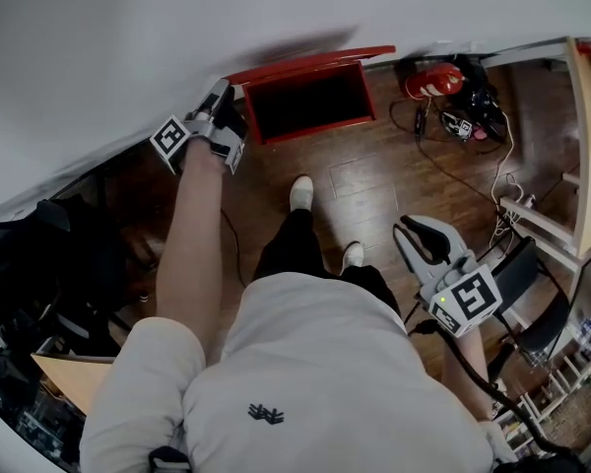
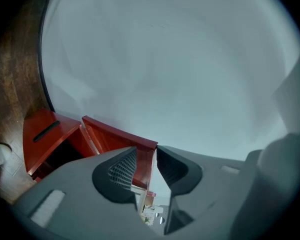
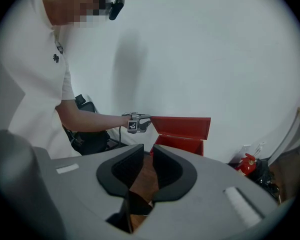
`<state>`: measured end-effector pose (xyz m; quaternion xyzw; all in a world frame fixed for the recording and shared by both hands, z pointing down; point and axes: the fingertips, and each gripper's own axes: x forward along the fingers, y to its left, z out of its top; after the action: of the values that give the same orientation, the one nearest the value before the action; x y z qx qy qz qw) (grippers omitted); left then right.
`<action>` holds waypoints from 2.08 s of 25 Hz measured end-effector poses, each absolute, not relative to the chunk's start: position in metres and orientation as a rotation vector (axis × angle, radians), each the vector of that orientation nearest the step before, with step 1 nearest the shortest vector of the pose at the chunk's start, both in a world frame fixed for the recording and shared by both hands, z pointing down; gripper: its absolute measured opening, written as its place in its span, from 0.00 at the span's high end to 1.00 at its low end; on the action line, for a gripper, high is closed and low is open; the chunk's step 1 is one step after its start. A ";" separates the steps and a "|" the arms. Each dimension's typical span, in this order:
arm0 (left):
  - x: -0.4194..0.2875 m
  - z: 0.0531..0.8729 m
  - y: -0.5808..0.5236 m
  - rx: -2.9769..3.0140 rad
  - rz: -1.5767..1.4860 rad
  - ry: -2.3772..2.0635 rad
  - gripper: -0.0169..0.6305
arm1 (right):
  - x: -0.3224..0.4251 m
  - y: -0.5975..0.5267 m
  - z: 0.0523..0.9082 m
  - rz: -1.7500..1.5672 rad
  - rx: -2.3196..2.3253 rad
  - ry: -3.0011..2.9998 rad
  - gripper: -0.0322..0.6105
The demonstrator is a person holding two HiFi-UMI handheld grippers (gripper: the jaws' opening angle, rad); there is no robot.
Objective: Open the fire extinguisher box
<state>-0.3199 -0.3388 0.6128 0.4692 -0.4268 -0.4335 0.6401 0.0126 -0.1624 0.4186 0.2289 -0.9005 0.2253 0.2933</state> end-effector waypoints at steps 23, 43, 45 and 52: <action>-0.368 0.598 -0.365 1.229 -0.959 -1.175 0.97 | 0.045 -0.160 0.405 0.540 0.739 -2.418 0.85; -0.069 0.342 -0.036 2.196 -0.428 -1.225 0.97 | 0.194 0.045 0.364 0.281 0.449 -2.730 0.87; -0.026 0.324 0.008 2.308 -0.275 -1.192 0.97 | 0.210 0.058 0.356 0.281 0.449 -2.746 0.87; 0.041 0.301 0.120 2.600 -0.018 -1.077 0.97 | 0.211 0.079 0.341 0.296 0.589 -2.812 0.87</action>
<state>0.0406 0.1200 0.3010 0.9114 -0.3777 -0.0063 0.1630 0.2114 0.0788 0.3410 0.2024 -0.9657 0.1018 0.1265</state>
